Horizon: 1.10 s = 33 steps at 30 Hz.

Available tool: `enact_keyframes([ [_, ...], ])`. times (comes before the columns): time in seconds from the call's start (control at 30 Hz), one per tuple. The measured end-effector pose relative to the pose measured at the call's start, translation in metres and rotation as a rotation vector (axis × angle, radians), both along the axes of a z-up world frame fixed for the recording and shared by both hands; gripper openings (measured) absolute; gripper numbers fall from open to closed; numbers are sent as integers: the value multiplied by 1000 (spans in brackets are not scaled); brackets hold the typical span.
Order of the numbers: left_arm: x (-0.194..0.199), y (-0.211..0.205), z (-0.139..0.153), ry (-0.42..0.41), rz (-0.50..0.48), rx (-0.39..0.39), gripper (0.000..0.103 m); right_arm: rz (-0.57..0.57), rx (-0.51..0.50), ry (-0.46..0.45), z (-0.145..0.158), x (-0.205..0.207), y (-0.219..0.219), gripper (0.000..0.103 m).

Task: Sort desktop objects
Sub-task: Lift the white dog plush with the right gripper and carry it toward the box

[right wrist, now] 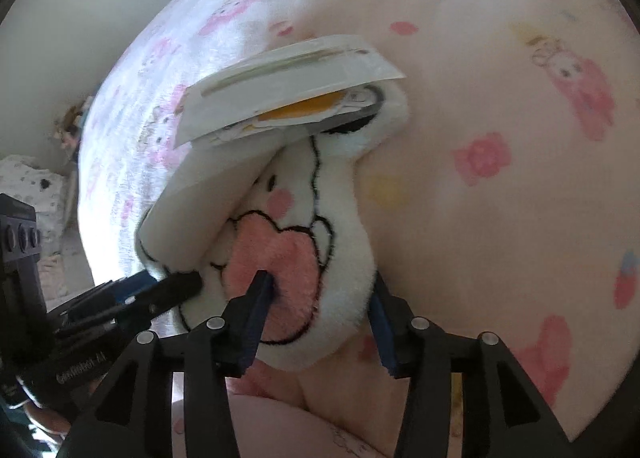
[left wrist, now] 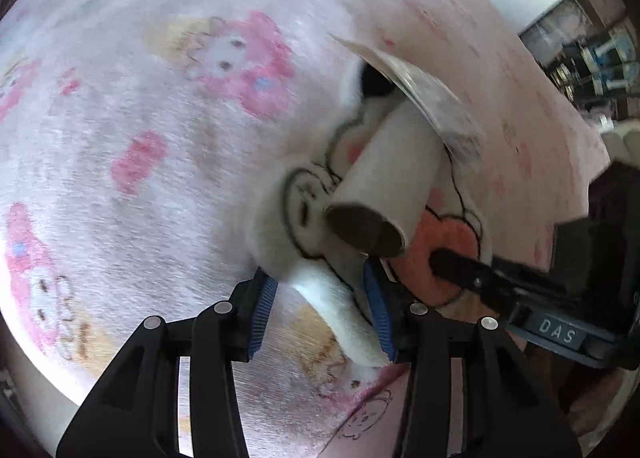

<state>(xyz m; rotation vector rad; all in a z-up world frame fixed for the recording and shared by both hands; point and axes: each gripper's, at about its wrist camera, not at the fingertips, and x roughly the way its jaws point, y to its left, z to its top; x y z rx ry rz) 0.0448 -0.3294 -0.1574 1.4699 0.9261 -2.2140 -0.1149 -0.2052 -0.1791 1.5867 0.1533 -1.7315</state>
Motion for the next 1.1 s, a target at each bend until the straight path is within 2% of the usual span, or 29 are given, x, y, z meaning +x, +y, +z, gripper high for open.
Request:
enact_keyframes([
  [0.03,4,-3,3,4,28,-15,45,7,-21,-11,1,0,0,17],
  [0.17,15,-13,13,21,103,-37,45,-13,-98,17,23,3,12,13],
  [0.3,17,-2,23,40,47,-17,48,-56,-181,62,59,10,39,12],
  [0.33,16,2,24,50,26,-2,53,-71,-191,85,69,12,49,12],
  [0.47,8,17,19,73,-59,57,55,-149,-182,109,83,16,87,12],
  [0.57,-6,23,1,47,-122,136,55,-184,-202,93,83,12,97,12],
  [0.67,-19,33,-2,42,-161,196,56,-190,-206,94,81,10,89,13],
  [0.73,-27,34,-11,71,-178,318,55,-193,-187,89,70,7,80,17],
  [0.8,-32,36,-19,48,-172,331,38,-164,-94,68,50,5,66,28],
  [0.87,-36,39,-18,46,-177,311,18,-136,-7,28,24,1,57,29],
  [0.9,-32,45,-16,55,-180,309,14,-139,13,7,15,0,56,29],
  [0.97,-28,52,-3,80,-190,292,11,-146,-12,-5,15,3,60,13],
  [1.1,-25,68,25,138,-235,271,11,-156,-71,90,50,16,75,11],
])
